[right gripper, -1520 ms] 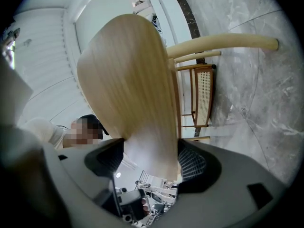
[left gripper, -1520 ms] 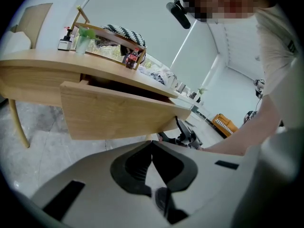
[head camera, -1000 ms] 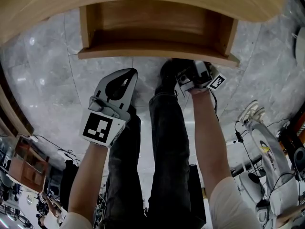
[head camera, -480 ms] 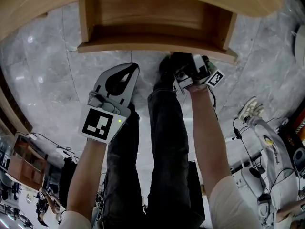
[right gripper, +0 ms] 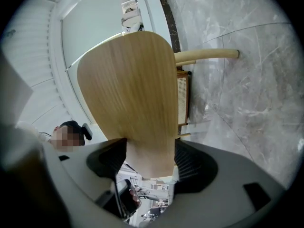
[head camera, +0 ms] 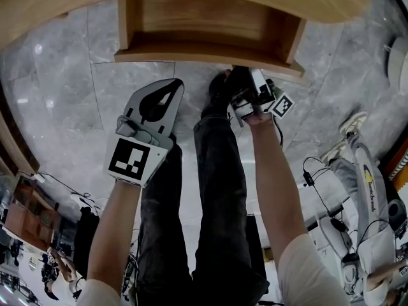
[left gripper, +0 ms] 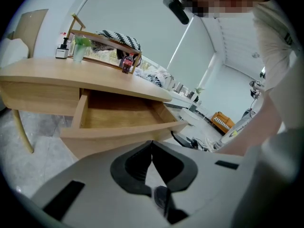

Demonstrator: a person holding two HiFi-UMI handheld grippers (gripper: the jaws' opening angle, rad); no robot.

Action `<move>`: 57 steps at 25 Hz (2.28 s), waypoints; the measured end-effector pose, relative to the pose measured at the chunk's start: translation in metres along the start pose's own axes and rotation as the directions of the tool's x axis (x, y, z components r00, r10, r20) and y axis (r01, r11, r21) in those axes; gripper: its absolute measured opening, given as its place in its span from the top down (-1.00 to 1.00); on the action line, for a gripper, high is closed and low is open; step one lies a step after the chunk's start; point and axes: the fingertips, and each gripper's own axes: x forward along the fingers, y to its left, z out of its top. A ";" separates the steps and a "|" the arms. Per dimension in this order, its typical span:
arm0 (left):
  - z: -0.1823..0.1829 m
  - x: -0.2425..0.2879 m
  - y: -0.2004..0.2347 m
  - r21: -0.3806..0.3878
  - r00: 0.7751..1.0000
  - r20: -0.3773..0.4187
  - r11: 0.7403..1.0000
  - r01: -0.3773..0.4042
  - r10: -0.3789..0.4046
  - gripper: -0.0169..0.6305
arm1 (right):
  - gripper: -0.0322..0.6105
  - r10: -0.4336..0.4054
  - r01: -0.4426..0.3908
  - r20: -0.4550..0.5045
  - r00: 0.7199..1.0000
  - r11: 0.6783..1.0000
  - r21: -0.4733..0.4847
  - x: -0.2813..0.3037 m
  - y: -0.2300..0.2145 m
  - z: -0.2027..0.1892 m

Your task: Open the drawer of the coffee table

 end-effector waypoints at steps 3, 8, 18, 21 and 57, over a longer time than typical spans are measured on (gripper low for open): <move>0.010 -0.007 -0.011 0.015 1.000 0.002 1.000 0.003 -0.003 0.89 | -0.12 -0.055 0.055 -0.007 0.998 0.998 0.010 -0.005 0.004 -0.002; 0.027 -0.017 -0.027 0.059 1.000 0.004 0.998 0.015 -0.015 0.89 | -0.11 -0.079 0.079 -0.028 0.996 0.997 0.007 0.001 0.017 -0.009; 0.061 -0.048 -0.053 0.058 1.000 -0.002 0.998 0.021 -0.021 0.89 | 0.15 -0.082 0.086 -0.085 0.993 0.995 0.051 0.018 0.078 -0.037; 0.067 -0.076 -0.063 0.031 1.000 -0.012 0.999 0.029 -0.029 0.89 | 0.29 -0.105 0.113 -0.129 0.986 0.992 0.062 0.016 0.104 -0.066; 0.323 -0.397 -0.209 0.225 0.987 0.079 0.967 0.117 -0.138 0.89 | 0.84 -0.321 0.129 -0.221 0.921 0.785 -0.606 0.081 0.583 -0.173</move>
